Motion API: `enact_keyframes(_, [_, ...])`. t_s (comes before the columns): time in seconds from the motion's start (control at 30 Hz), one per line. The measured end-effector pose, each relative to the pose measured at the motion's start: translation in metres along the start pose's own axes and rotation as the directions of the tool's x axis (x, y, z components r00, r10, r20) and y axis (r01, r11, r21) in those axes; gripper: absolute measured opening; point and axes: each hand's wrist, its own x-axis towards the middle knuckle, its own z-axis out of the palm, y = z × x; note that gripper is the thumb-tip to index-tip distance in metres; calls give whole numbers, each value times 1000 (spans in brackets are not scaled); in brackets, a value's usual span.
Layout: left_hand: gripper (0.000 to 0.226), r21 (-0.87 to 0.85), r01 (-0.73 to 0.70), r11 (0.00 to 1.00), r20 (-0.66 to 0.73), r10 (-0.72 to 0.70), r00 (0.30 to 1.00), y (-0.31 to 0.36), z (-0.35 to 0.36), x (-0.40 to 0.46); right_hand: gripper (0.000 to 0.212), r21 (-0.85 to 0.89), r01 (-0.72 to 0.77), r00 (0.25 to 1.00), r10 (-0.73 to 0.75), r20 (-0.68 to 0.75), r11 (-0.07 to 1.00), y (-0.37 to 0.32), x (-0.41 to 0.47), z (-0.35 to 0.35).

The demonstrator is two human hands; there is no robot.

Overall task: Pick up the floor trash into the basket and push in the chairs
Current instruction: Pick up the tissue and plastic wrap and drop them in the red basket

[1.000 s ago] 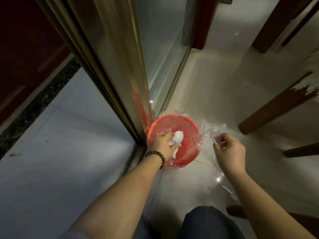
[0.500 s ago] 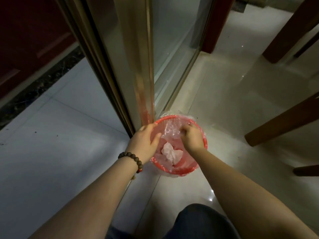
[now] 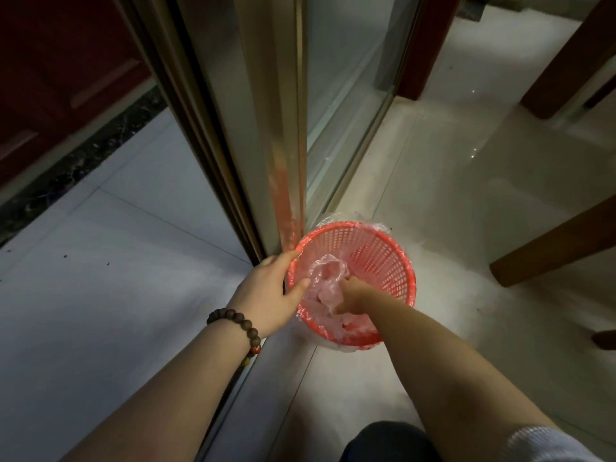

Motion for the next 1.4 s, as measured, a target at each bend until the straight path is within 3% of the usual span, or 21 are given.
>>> enact_keyframes(0.17, [56, -4, -55, 998, -23, 55, 998, 9, 2, 6, 58, 91, 49, 973, -27, -229, 995, 1, -23, -14])
enact_keyframes(0.27, [55, -14, -100, 995, -70, 99, 993, 18, 0, 11, 56, 100, 132, 923, -85, -375, 986, 4, -52, -28])
enact_keyframes(0.43, [55, 22, -160, 987, -132, 162, 978, 33, 0, 16, 61, 122, 240, 774, -114, -623, 963, 8, -110, -37])
enact_keyframes(0.6, [53, 102, -56, 993, -167, 73, 983, 65, -19, -11, 62, 199, 172, 764, -3, -646, 965, 6, -189, -60])
enact_keyframes(0.87, [59, 235, 5, 972, -44, 5, 999, 170, -118, -120, 54, 307, 91, 792, 117, -599, 947, -22, -378, -133])
enact_keyframes(1.17, [63, 270, -76, 960, 63, 61, 996, 316, -260, -218, 50, 398, 40, 765, 228, -603, 917, -60, -592, -220])
enact_keyframes(1.4, [59, 266, -269, 926, 66, 260, 963, 383, -309, -246, 47, 449, -7, 624, 355, -696, 893, -75, -682, -232])
